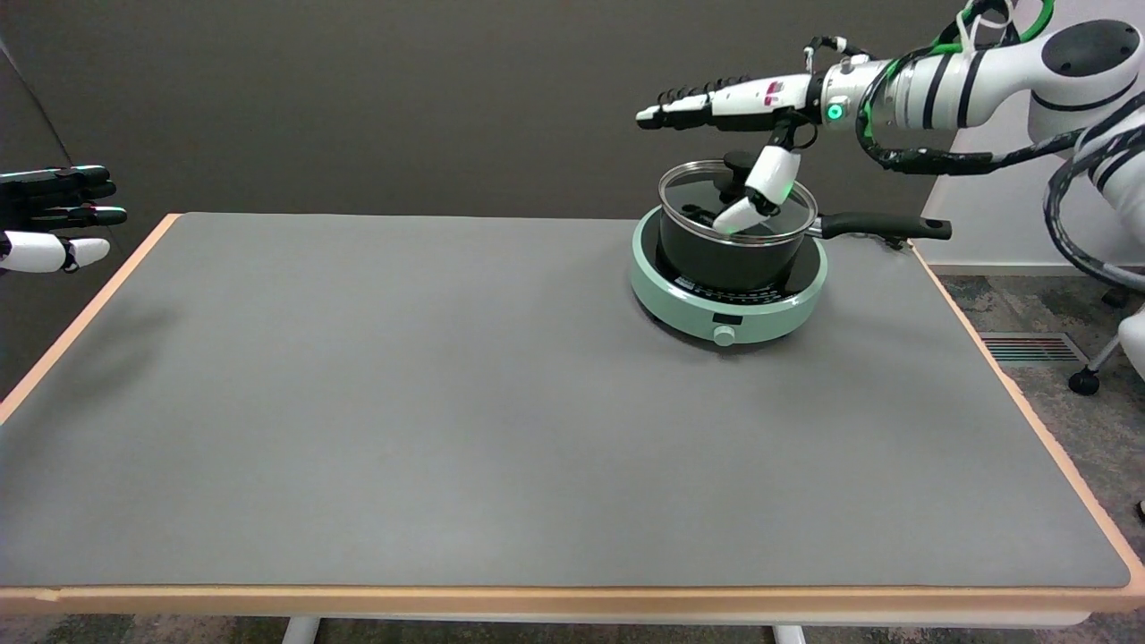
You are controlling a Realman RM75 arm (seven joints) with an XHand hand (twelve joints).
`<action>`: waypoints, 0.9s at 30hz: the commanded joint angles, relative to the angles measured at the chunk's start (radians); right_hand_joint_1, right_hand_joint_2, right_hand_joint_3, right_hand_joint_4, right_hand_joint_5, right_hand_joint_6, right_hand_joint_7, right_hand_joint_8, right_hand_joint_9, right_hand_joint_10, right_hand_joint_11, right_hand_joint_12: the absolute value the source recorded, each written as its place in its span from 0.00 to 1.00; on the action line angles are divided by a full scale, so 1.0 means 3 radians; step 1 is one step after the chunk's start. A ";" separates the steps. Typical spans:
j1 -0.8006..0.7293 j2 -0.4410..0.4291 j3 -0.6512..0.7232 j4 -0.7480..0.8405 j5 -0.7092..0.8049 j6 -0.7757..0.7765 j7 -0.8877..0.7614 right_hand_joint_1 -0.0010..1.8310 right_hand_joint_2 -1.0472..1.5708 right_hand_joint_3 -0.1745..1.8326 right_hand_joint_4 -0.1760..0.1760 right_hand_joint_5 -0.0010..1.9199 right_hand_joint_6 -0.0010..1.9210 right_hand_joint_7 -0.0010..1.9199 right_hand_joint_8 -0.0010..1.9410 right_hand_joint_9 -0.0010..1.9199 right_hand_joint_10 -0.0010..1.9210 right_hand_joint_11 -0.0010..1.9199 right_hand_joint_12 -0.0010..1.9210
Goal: Place the pot lid onto the pot.
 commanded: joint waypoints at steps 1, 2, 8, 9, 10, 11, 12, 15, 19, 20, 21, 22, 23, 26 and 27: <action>-0.0875 0.0182 0.0701 0.0970 0.0375 0.0223 0.0016 0.47 0.52 0.49 0.39 0.00 0.03 0.00 0.00 0.00 0.00 0.00 0.22; -0.0953 0.0190 0.0777 0.1068 0.0371 0.0232 0.0016 0.47 0.53 0.49 0.40 0.00 0.04 0.00 0.00 0.00 0.00 0.00 0.22; -0.1501 0.0221 0.1335 0.1986 0.0095 0.0409 0.0331 0.46 0.53 0.50 0.39 0.01 0.05 0.00 0.01 0.00 0.00 0.01 0.23; -0.1707 0.0147 0.1660 0.1818 0.0371 0.0249 -0.0018 0.46 0.53 0.50 0.38 0.01 0.05 0.00 0.02 0.00 0.00 0.01 0.23; -0.1832 0.0125 0.1806 0.1935 0.0327 0.0251 0.0016 0.46 0.53 0.51 0.39 0.01 0.06 0.00 0.03 0.00 0.00 0.01 0.23; -0.1926 0.0100 0.1930 0.1995 0.0311 0.0246 0.0016 0.46 0.53 0.51 0.40 0.02 0.05 0.00 0.04 0.00 0.00 0.01 0.23; -0.2011 0.0086 0.2026 0.2065 0.0299 0.0243 0.0016 0.46 0.53 0.51 0.42 0.02 0.05 0.00 0.03 0.00 0.00 0.02 0.24; -0.2199 0.0065 0.2293 0.2270 0.0236 0.0225 0.0016 0.45 0.53 0.51 0.41 0.03 0.07 0.00 0.05 0.00 0.03 0.02 0.25; -0.2567 -0.0003 0.2724 0.2580 0.0129 0.0148 0.0016 0.45 0.53 0.52 0.41 0.03 0.07 0.01 0.06 0.00 0.04 0.02 0.25; -0.2652 -0.0024 0.2830 0.2643 0.0100 0.0131 0.0016 0.45 0.53 0.52 0.41 0.03 0.08 0.01 0.06 0.00 0.05 0.02 0.26; -0.2760 -0.0057 0.2961 0.2724 0.0068 0.0116 0.0016 0.45 0.53 0.52 0.42 0.04 0.08 0.02 0.06 0.00 0.06 0.02 0.26; -0.2843 -0.0079 0.3062 0.2785 0.0057 0.0106 0.0016 0.45 0.53 0.52 0.42 0.04 0.08 0.02 0.07 0.00 0.07 0.02 0.27; -0.2918 -0.0108 0.3192 0.2832 0.0069 0.0095 0.0016 0.45 0.53 0.52 0.43 0.04 0.09 0.02 0.07 0.00 0.07 0.02 0.27; -0.3202 -0.0231 0.3631 0.2958 0.0158 0.0046 0.0014 0.44 0.54 0.53 0.46 0.05 0.09 0.03 0.09 0.01 0.09 0.03 0.29; -0.3331 -0.0289 0.3803 0.3003 0.0189 0.0019 0.0001 0.44 0.54 0.54 0.47 0.05 0.09 0.04 0.09 0.01 0.09 0.03 0.30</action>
